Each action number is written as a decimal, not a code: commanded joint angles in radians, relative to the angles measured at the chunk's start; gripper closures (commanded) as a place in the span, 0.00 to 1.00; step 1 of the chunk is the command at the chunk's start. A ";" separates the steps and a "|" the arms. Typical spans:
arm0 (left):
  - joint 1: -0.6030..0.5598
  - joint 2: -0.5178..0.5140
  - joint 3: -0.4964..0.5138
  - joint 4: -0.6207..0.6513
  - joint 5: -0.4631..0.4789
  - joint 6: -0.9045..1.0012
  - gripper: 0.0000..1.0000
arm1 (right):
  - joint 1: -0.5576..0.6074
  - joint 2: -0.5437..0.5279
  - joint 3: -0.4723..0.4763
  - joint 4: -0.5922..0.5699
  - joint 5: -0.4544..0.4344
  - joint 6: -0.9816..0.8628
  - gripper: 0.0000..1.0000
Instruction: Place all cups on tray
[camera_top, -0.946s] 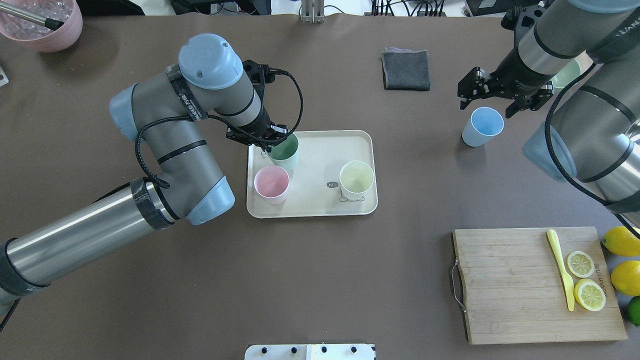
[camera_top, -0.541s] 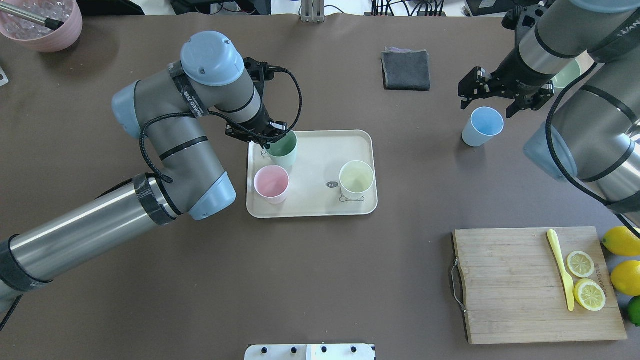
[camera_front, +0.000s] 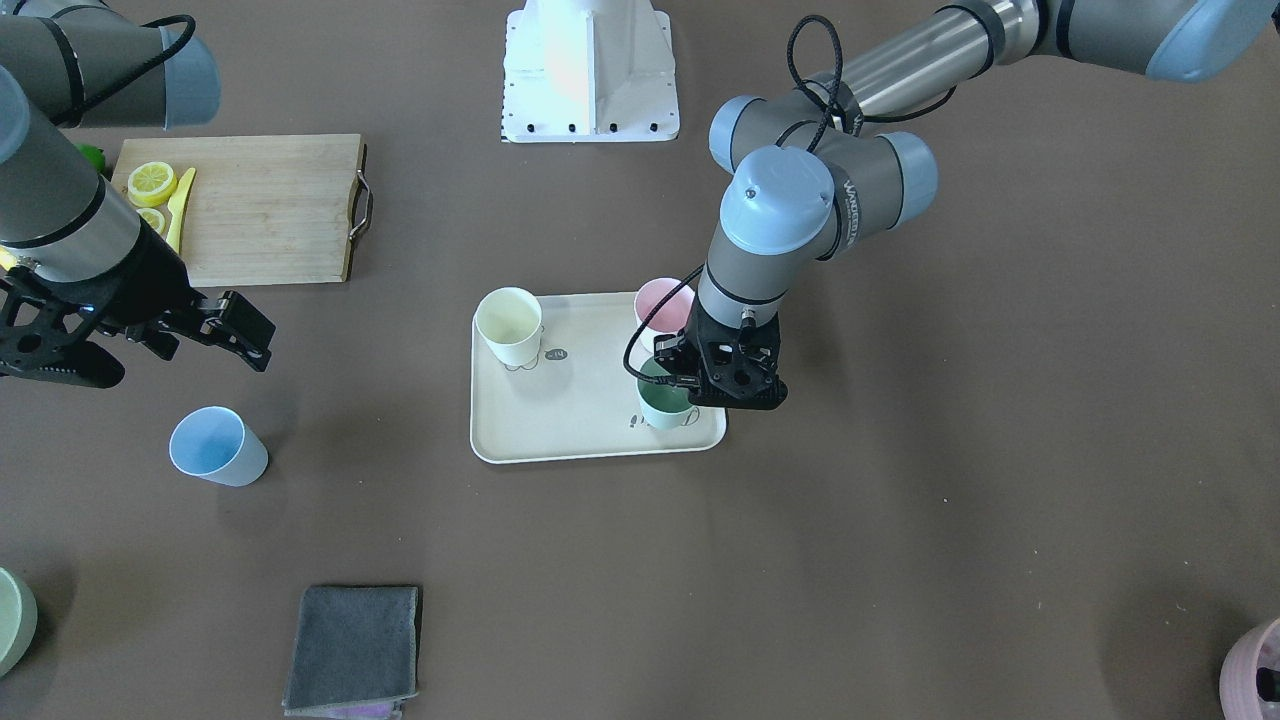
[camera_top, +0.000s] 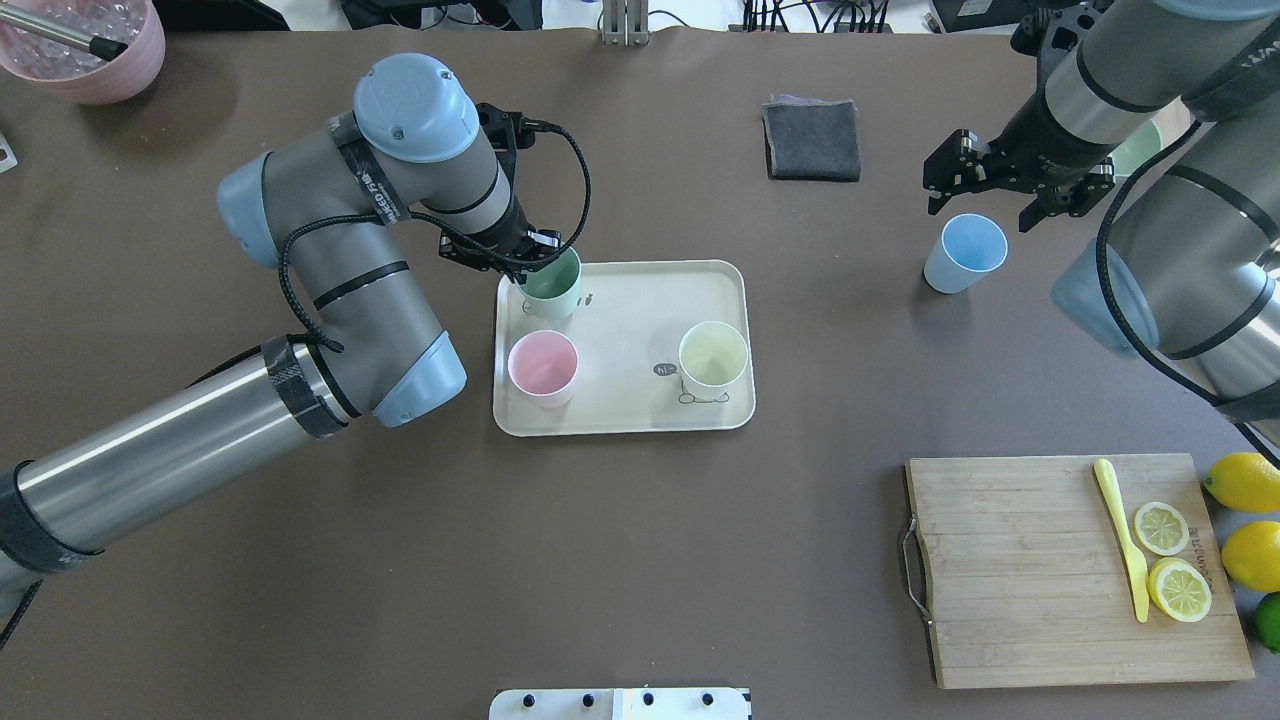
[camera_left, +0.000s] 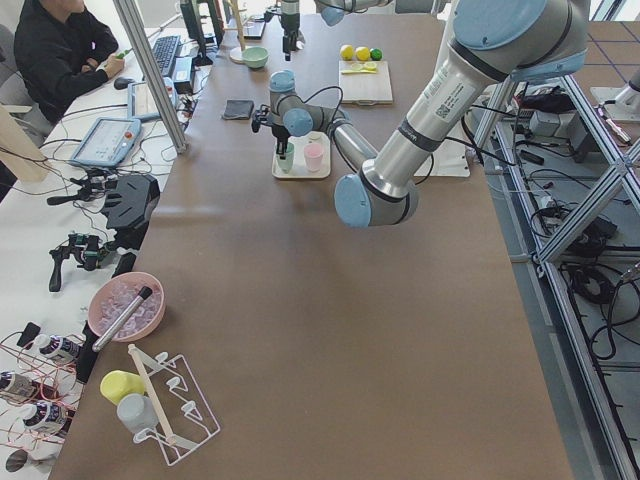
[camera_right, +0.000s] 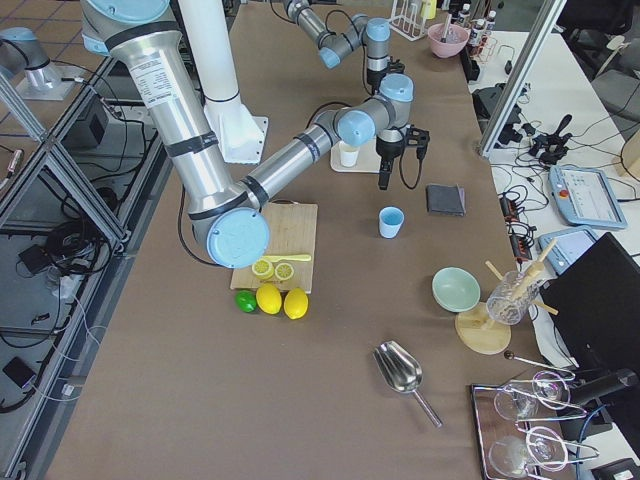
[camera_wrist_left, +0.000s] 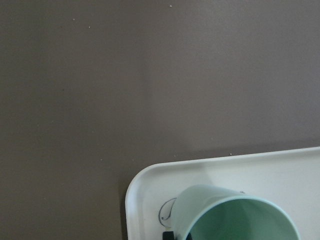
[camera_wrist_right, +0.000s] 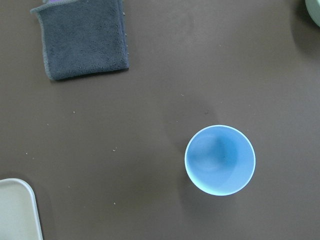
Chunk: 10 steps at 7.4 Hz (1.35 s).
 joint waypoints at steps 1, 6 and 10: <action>0.000 0.004 -0.006 -0.032 0.000 0.001 0.02 | 0.026 -0.004 -0.031 -0.002 -0.001 -0.061 0.00; -0.023 -0.002 -0.015 -0.026 0.000 0.002 0.02 | 0.044 -0.062 -0.236 0.221 -0.016 -0.194 0.00; -0.038 0.001 -0.013 -0.024 -0.003 0.024 0.02 | -0.032 -0.059 -0.302 0.308 -0.040 -0.092 0.00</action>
